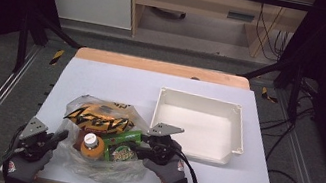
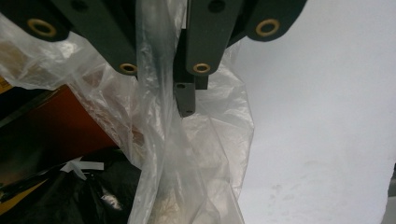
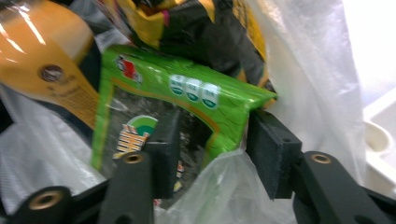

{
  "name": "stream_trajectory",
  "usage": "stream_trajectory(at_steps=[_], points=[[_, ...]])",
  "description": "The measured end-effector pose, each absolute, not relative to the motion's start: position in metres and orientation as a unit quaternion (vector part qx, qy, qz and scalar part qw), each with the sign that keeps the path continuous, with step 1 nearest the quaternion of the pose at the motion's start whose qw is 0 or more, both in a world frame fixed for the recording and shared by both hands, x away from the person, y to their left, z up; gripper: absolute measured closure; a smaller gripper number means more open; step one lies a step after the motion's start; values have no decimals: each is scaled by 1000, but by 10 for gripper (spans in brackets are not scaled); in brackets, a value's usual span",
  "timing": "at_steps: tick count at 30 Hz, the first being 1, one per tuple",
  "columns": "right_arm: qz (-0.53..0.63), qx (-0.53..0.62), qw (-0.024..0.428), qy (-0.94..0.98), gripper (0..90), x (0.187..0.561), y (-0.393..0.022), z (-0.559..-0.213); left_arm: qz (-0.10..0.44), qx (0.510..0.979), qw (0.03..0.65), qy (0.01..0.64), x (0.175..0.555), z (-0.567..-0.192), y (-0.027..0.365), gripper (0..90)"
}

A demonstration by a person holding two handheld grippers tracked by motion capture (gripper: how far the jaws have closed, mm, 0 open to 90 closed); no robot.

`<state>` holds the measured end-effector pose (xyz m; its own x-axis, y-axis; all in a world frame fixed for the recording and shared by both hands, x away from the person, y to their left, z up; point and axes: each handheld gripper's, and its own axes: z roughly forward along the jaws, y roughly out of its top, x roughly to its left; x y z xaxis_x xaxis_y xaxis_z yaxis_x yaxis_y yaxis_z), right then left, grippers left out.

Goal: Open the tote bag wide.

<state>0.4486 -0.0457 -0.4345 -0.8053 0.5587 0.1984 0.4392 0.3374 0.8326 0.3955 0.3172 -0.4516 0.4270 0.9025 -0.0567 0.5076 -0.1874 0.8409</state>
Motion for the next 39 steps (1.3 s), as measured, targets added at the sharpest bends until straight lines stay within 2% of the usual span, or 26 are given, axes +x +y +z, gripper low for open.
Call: stream_trajectory(at_steps=[2, 7, 10, 16, 20, 27, 30, 34, 39], points=[[497, 305, 47, 811, 603, 449, -47, -433, 236, 733, 419, 481, 396, -452, 317, 879], [512, 296, 55, 805, 813, 444, -57, -424, 237, 733, 419, 481, 395, -451, 317, 880], [539, 287, 67, 789, 856, 438, -64, -417, 237, 733, 419, 481, 395, -451, 317, 879], [559, 261, 116, 779, 867, 425, -71, -414, 238, 731, 419, 482, 395, -451, 317, 879], [545, 258, 108, 790, 831, 421, -74, -424, 238, 733, 418, 481, 395, -451, 317, 879], [529, 249, 80, 807, 560, 426, -69, -432, 238, 733, 418, 481, 395, -452, 316, 877], [527, 252, 80, 807, 499, 435, -62, -431, 236, 733, 418, 482, 396, -452, 317, 878], [531, 252, 61, 807, 552, 442, -54, -430, 237, 732, 419, 482, 396, -452, 317, 877], [523, 262, 53, 809, 719, 444, -56, -430, 238, 733, 419, 481, 396, -451, 317, 877]])
